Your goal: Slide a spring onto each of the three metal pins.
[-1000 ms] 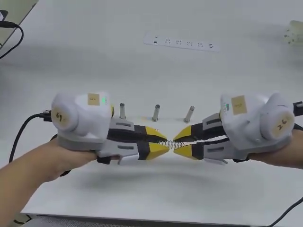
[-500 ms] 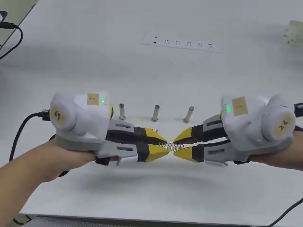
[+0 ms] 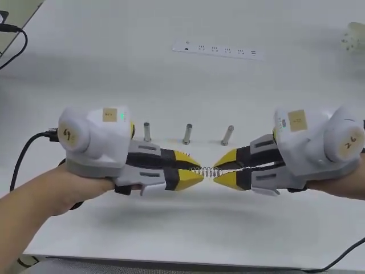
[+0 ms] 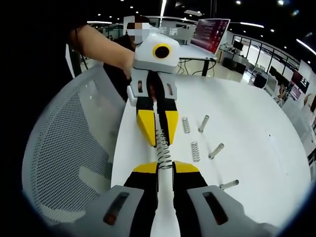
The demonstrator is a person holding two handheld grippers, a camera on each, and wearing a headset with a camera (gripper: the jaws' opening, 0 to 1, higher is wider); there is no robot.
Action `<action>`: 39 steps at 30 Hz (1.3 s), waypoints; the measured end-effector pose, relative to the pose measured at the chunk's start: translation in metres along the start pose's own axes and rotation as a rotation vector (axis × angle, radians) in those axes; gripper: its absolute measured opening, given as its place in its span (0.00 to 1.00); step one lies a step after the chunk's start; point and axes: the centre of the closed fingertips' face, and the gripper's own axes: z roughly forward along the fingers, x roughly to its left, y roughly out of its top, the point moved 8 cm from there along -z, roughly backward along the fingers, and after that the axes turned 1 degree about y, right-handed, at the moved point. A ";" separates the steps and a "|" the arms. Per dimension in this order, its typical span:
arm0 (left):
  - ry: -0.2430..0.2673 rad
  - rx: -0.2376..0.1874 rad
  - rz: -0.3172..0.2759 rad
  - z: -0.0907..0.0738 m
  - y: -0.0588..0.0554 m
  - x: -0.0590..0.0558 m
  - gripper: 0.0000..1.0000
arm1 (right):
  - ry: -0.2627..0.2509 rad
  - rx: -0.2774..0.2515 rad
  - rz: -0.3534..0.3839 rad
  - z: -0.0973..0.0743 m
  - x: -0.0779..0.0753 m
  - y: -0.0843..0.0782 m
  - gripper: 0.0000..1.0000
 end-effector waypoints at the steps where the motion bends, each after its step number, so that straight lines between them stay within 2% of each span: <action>1: 0.000 -0.001 -0.001 0.000 0.000 0.000 0.02 | 0.000 -0.002 -0.002 -0.001 0.000 0.001 0.08; 9: 0.002 0.001 0.013 0.000 -0.001 -0.002 0.02 | 0.010 -0.007 -0.049 -0.005 0.002 0.008 0.07; 17: 0.001 -0.012 0.009 -0.003 0.001 -0.001 0.02 | 0.020 -0.041 -0.018 -0.011 0.000 0.018 0.07; 25: -0.026 -0.024 -0.020 -0.011 0.001 0.000 0.02 | 0.054 -0.067 -0.012 -0.010 0.000 0.023 0.07; 30: -0.038 -0.021 -0.026 -0.013 0.001 -0.002 0.02 | 0.071 -0.062 -0.024 -0.008 0.002 0.025 0.07; 39: -0.026 -0.020 -0.003 -0.011 0.001 -0.003 0.02 | 0.072 -0.043 -0.054 -0.010 0.001 0.027 0.07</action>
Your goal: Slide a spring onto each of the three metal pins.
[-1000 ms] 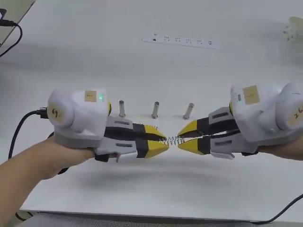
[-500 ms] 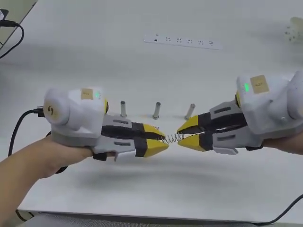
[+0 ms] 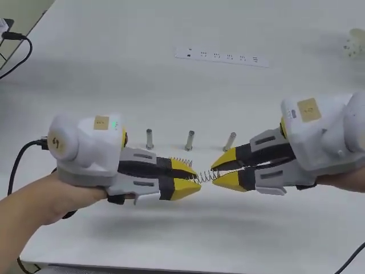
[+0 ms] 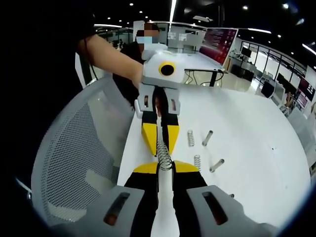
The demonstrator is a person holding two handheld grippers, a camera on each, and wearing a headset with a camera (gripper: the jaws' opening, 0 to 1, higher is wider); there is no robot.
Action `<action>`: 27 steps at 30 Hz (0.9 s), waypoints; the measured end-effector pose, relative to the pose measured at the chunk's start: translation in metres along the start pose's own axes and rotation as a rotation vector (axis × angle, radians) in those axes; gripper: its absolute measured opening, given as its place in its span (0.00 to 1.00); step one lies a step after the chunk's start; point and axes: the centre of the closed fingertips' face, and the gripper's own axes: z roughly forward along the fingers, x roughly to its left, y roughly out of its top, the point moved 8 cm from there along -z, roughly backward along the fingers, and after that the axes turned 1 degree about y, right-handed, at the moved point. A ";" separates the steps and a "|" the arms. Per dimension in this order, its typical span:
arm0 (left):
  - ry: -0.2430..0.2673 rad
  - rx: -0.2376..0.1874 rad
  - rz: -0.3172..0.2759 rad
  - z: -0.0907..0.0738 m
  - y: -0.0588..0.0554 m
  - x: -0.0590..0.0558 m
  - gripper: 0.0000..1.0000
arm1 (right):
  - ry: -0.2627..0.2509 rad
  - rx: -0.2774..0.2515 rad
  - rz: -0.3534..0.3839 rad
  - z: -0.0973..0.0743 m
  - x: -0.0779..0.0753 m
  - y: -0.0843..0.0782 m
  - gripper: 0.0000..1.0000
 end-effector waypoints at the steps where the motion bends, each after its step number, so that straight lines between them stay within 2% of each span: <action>1: 0.000 -0.001 0.001 0.000 0.000 0.000 0.02 | -0.001 -0.002 -0.004 -0.001 0.000 0.001 0.07; 5: -0.004 -0.002 0.004 0.001 0.001 0.000 0.02 | 0.002 -0.011 -0.010 -0.003 0.000 0.003 0.07; 12: 0.001 0.021 0.027 0.004 -0.002 0.000 0.02 | 0.013 -0.034 -0.028 -0.002 0.001 0.011 0.07; 21: 0.012 0.038 0.043 0.006 -0.004 0.001 0.02 | 0.013 -0.084 0.010 -0.002 0.002 0.016 0.07; 23: 0.011 0.035 0.039 0.007 -0.004 0.001 0.02 | 0.013 -0.120 0.038 -0.001 0.003 0.019 0.07; 27: 0.012 0.041 0.049 0.010 -0.004 0.000 0.02 | 0.007 -0.142 0.059 0.003 0.004 0.020 0.08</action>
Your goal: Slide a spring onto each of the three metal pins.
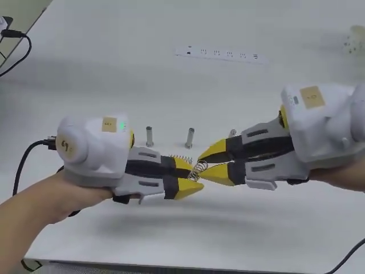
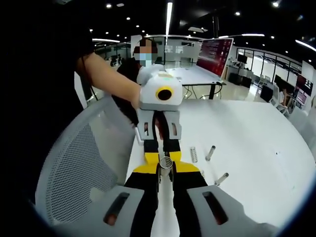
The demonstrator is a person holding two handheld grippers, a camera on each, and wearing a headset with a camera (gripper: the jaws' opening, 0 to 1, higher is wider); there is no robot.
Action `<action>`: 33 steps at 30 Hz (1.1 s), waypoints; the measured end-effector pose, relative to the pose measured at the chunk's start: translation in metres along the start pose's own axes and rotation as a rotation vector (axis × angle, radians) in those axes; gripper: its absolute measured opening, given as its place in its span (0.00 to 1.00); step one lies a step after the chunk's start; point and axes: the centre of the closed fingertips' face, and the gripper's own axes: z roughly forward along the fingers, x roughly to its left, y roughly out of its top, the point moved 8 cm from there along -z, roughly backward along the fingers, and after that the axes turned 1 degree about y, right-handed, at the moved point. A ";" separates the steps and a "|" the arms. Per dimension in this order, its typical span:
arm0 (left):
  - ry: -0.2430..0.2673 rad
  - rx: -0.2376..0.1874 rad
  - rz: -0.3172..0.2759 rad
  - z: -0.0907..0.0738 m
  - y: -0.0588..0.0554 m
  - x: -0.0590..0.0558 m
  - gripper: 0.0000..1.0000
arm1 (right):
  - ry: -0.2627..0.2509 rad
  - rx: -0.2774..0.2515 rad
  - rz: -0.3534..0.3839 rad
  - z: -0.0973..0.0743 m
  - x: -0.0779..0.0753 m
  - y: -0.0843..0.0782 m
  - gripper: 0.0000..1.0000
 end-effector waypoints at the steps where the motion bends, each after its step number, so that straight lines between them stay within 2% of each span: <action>1: 0.000 -0.001 0.000 0.000 0.000 0.000 0.02 | -0.004 -0.005 0.003 0.001 0.000 0.000 0.08; 5: 0.004 -0.007 0.003 -0.001 0.001 0.001 0.02 | -0.025 -0.049 0.041 0.003 0.000 0.000 0.08; 14: -0.003 -0.006 0.005 0.002 0.002 -0.002 0.02 | -0.032 -0.081 0.079 0.006 -0.001 -0.001 0.08; 17: -0.007 -0.022 0.005 0.002 0.005 -0.002 0.02 | -0.037 -0.152 0.144 0.006 -0.003 -0.001 0.08; 20: -0.003 -0.026 0.008 0.001 0.007 -0.002 0.02 | -0.047 -0.182 0.167 0.003 -0.005 -0.004 0.08; 33: 0.003 -0.023 0.004 -0.004 0.005 -0.005 0.02 | -0.056 -0.207 0.090 0.005 0.001 -0.006 0.07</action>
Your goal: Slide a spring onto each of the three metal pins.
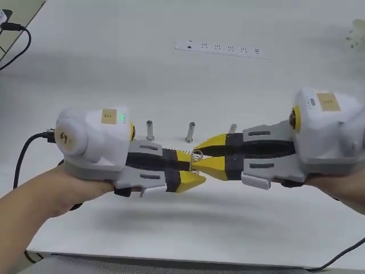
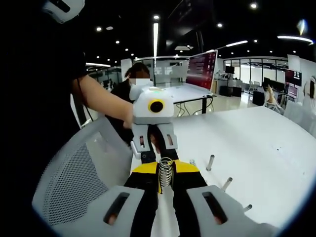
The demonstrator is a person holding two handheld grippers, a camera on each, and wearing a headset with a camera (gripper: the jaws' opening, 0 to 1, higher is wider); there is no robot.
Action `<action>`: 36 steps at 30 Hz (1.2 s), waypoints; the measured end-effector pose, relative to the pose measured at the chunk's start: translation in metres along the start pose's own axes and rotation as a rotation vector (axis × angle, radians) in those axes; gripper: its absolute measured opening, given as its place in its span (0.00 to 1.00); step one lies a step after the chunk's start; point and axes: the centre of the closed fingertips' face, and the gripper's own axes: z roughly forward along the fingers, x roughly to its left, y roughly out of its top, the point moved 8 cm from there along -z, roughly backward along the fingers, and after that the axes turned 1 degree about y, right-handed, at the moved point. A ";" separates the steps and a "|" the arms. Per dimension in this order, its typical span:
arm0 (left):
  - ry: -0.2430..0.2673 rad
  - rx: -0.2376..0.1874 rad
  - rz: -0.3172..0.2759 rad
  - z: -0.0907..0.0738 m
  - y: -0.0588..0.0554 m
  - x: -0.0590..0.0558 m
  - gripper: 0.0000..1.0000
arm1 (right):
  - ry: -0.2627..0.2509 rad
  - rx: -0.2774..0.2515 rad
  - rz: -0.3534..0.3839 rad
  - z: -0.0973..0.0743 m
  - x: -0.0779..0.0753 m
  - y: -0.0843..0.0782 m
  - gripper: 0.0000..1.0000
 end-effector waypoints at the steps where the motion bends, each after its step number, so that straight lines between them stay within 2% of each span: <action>1: 0.003 -0.001 -0.003 0.000 0.000 0.000 0.02 | -0.002 -0.002 0.003 0.000 0.000 0.000 0.07; 19: 0.017 -0.020 -0.017 -0.001 0.005 -0.001 0.03 | -0.011 -0.023 -0.017 0.000 0.001 0.005 0.07; 22: 0.008 -0.015 -0.035 0.001 0.005 -0.001 0.06 | -0.010 -0.010 -0.023 0.001 0.003 0.003 0.07; 31: 0.020 -0.010 -0.012 0.001 0.006 0.000 0.10 | -0.014 -0.007 -0.024 0.001 0.004 0.002 0.07; 36: 0.029 -0.005 -0.030 -0.001 0.004 0.001 0.13 | -0.023 -0.004 -0.025 0.000 0.002 0.003 0.07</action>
